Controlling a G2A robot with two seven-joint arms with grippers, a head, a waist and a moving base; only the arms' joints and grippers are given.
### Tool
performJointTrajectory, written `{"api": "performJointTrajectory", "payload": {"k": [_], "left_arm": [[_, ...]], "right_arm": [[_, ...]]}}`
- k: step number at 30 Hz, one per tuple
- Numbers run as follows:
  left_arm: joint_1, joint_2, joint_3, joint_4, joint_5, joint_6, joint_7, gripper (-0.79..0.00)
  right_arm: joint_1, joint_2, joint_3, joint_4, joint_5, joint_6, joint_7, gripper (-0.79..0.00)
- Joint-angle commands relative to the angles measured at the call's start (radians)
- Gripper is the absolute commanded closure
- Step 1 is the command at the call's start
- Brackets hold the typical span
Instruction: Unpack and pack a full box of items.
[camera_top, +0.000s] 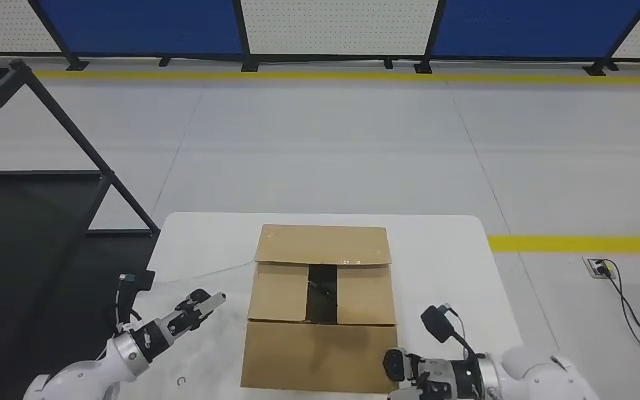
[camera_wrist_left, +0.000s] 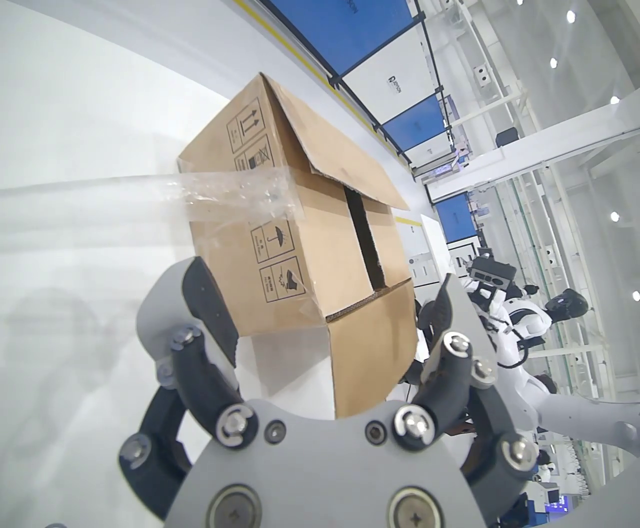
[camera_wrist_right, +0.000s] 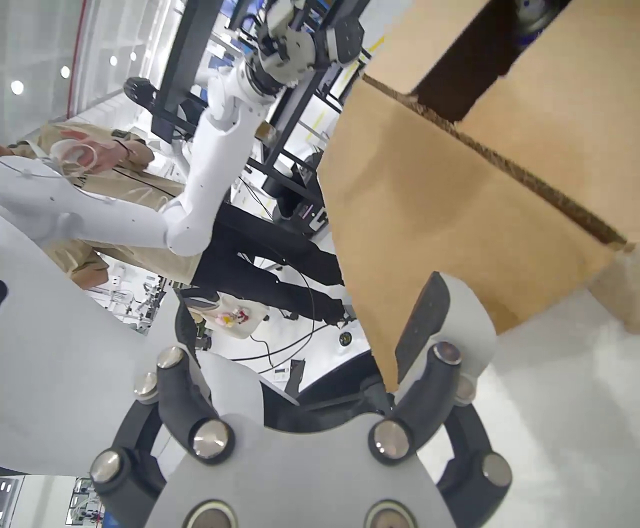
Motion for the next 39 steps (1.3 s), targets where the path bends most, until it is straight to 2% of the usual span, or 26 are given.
{"api": "performJointTrajectory", "payload": {"k": [1, 8, 12, 16, 21, 23, 25, 28, 31, 33, 39], "left_arm": [[0.000, 0.000, 0.000, 0.000, 0.000, 0.000, 0.000, -0.785], [0.000, 0.000, 0.000, 0.000, 0.000, 0.000, 0.000, -0.785], [0.000, 0.000, 0.000, 0.000, 0.000, 0.000, 0.000, -0.785], [0.000, 0.000, 0.000, 0.000, 0.000, 0.000, 0.000, -0.785], [0.000, 0.000, 0.000, 0.000, 0.000, 0.000, 0.000, -0.785], [0.000, 0.000, 0.000, 0.000, 0.000, 0.000, 0.000, -0.785], [0.000, 0.000, 0.000, 0.000, 0.000, 0.000, 0.000, -0.785], [0.000, 0.000, 0.000, 0.000, 0.000, 0.000, 0.000, -0.785], [0.000, 0.000, 0.000, 0.000, 0.000, 0.000, 0.000, -0.785], [0.000, 0.000, 0.000, 0.000, 0.000, 0.000, 0.000, -0.785], [0.000, 0.000, 0.000, 0.000, 0.000, 0.000, 0.000, -0.785]], "right_arm": [[0.007, 0.008, -0.020, 0.020, -0.019, -0.011, -0.011, -0.785], [0.055, 0.025, -0.082, 0.096, -0.023, -0.023, -0.023, -0.785], [0.073, 0.037, -0.100, 0.091, -0.027, -0.033, -0.033, -0.785], [0.074, 0.059, -0.090, 0.018, 0.031, -0.054, -0.054, -0.785], [0.112, 0.085, -0.042, -0.018, 0.168, -0.021, -0.021, -0.785], [0.147, 0.086, -0.032, 0.006, 0.242, 0.030, -0.018, -0.785], [0.195, 0.082, -0.041, 0.037, 0.274, 0.123, -0.049, -0.785], [0.277, 0.068, -0.080, 0.108, 0.298, 0.281, -0.161, -0.785], [0.349, 0.048, -0.139, 0.163, 0.298, 0.388, -0.273, -0.785], [0.382, 0.041, -0.172, 0.180, 0.265, 0.409, -0.287, -0.785], [0.382, 0.041, -0.172, 0.180, 0.265, 0.409, -0.287, -0.785]]}}
